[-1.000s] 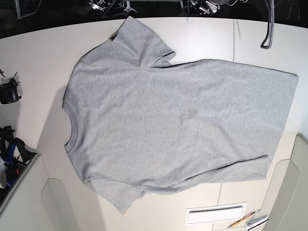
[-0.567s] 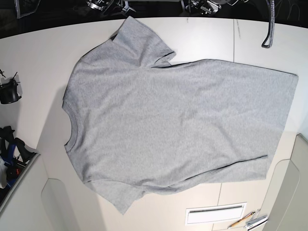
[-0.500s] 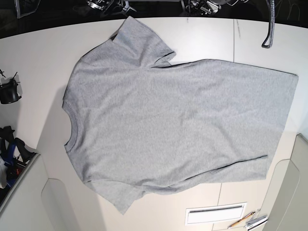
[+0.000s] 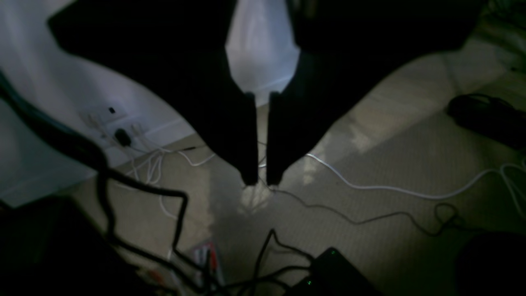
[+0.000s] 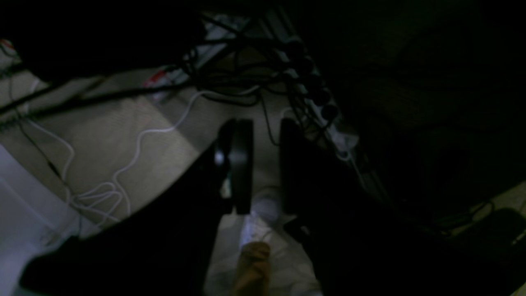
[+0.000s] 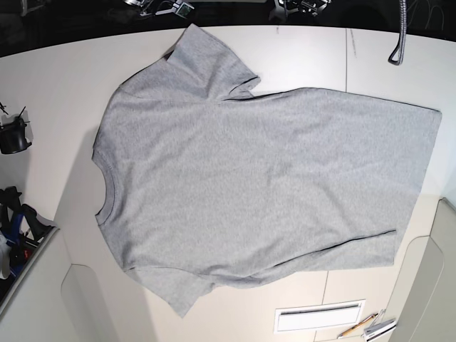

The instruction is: Fold the T-shirt properly

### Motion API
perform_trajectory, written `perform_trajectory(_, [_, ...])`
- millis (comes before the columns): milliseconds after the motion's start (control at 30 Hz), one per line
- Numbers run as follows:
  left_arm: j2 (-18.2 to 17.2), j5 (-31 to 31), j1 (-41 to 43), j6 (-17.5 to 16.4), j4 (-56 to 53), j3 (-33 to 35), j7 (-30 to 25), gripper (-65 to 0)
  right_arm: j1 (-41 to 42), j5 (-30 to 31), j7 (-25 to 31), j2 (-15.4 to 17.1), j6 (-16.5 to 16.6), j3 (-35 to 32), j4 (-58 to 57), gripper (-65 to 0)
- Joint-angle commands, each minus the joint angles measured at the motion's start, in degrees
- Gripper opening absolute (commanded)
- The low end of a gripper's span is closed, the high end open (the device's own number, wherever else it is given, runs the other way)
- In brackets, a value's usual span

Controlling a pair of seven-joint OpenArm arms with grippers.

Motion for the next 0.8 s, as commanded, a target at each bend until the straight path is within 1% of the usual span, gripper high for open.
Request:
perform_trajectory(0, [-0.4, -0.1, 0.6, -0.4, 0.7, 0.0, 0.3, -60.5, -0.9, 0.2, 0.4, 0.7, 0.2, -0.1, 1.3, -52.9])
perform_trajectory(200, [-3.7, -0.1, 5.1, -0.3, 6.7, 0.0, 0.3, -60.5, -5.6, 0.2, 0.3, 4.6, 0.2, -0.1, 9.7, -52.9])
perform_trajectory(367, [-6.0, -0.1, 11.2, -0.3, 14.0, 0.0, 1.6, -60.5, -11.3, 0.5, 0.2, 9.1, 0.3, -0.1, 19.0, -52.9])
perform_trajectory(433, [-7.0, -0.1, 13.9, -0.3, 17.5, 0.0, 1.8, -60.5, -13.4, 1.1, 0.2, 10.8, 1.7, -0.1, 22.5, -52.9])
perform_trajectory(500, [-8.0, -0.1, 16.5, -0.3, 21.1, 0.0, 1.8, -60.5, -15.6, 3.6, 0.2, 12.7, 3.4, -0.1, 26.0, -52.9])
perform_trajectory(567, [-9.1, -0.3, 19.2, -0.3, 24.8, 0.0, 2.5, -60.5, -18.2, 5.8, -0.4, 14.5, 4.1, -0.1, 29.5, -52.9])
perform_trajectory(767, [-12.5, -1.7, 26.5, -0.3, 36.3, -0.1, 4.8, -60.5, -26.1, 6.7, -2.6, 20.2, 4.3, -0.1, 40.8, -52.9])
